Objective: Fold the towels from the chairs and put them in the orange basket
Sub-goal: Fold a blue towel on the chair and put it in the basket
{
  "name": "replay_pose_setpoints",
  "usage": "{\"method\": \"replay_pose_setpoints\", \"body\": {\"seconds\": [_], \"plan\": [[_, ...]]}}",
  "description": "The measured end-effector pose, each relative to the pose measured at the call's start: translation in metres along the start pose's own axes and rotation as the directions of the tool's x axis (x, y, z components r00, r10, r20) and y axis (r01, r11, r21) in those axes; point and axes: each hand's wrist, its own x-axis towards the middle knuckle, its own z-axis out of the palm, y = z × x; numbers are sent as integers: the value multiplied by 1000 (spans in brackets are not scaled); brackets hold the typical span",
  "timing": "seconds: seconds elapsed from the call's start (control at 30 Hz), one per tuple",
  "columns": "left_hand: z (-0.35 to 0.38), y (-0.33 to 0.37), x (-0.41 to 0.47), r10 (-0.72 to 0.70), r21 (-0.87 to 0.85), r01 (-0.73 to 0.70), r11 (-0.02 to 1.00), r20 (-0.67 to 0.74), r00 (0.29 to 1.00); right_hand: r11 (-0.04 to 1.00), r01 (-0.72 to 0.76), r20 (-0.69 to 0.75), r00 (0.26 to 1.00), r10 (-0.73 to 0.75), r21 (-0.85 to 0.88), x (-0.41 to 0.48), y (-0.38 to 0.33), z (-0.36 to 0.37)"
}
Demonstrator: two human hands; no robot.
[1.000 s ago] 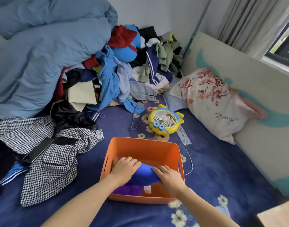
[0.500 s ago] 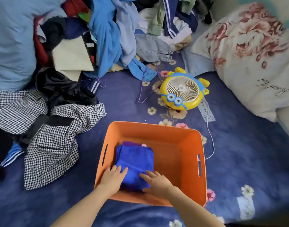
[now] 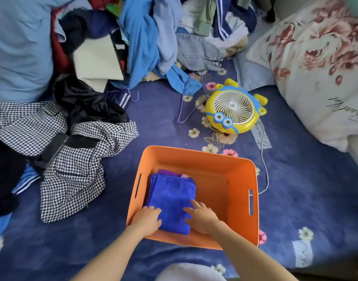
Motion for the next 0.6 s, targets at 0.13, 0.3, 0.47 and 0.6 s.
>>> {"method": "replay_pose_setpoints", "body": {"seconds": [0.13, 0.3, 0.47, 0.6], "plan": [[-19, -3, -23, 5, -134, -29, 991, -171, 985, 1000, -26, -83, 996, 26, 2, -25, -1, -21], [-62, -1, -49, 39, -153, -103, 983, -373, 927, 998, -49, -229, 972, 53, 25, -65, -5, -62], [-119, 17, -76, 114, -75, -180, 981, -527, 842, 997, -71, -435, 898, 63, -3, -114, -8, -110], [-155, 33, -96, 212, 43, -238, 970, -630, 748, 997, -72, -598, 798, 81, 39, -147, -6, -137]]}}
